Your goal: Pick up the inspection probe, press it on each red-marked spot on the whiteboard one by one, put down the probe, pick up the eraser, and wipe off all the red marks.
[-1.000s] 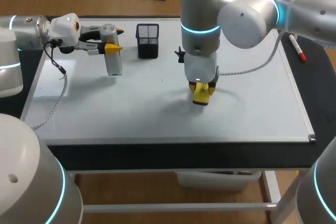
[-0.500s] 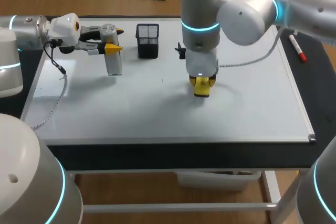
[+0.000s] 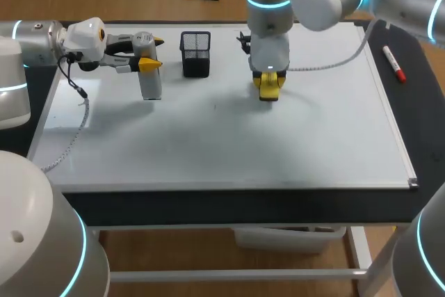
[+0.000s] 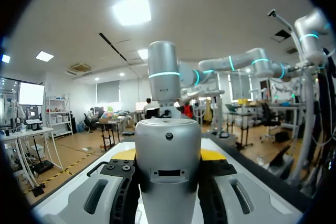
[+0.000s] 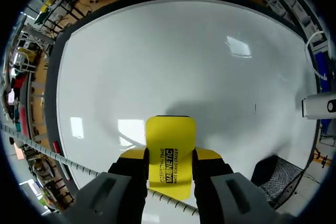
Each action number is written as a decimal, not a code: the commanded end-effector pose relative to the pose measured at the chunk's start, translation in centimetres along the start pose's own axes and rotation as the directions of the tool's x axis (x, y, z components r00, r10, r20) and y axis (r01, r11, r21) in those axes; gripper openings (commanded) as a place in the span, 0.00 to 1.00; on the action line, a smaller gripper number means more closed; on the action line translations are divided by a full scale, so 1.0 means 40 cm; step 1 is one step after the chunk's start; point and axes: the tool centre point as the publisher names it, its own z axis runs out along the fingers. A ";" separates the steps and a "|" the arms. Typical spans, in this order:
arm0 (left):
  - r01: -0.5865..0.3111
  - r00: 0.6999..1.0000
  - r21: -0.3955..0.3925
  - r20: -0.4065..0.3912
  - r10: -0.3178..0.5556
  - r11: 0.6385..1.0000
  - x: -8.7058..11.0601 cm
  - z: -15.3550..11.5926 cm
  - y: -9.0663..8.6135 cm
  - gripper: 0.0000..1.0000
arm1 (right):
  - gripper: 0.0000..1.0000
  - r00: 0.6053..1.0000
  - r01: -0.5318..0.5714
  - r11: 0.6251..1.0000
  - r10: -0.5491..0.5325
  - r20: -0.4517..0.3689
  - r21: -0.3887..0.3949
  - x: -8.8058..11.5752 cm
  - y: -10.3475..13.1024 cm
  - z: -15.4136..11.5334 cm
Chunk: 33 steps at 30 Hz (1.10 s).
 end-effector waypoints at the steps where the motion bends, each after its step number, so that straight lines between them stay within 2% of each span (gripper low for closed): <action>1: 0.000 1.000 -0.002 0.001 0.000 1.000 0.001 0.000 -0.004 0.00 | 0.00 1.000 0.010 0.999 -0.011 -0.017 -0.050 -0.012 -0.063 0.006; 15: 0.000 1.000 -0.002 0.001 0.000 1.000 0.001 0.000 -0.004 0.00 | 0.00 0.999 0.024 0.999 -0.025 -0.032 -0.046 -0.018 -0.239 0.007; 26: 0.000 1.000 -0.002 0.001 0.000 1.000 0.001 0.000 -0.004 0.00 | 0.00 0.999 0.033 0.998 -0.034 -0.019 -0.055 -0.027 -0.322 0.004; 33: 0.000 1.000 -0.002 0.001 0.000 1.000 0.001 0.000 -0.004 0.00 | 0.00 0.999 0.039 0.997 -0.040 -0.012 -0.061 -0.050 -0.361 0.003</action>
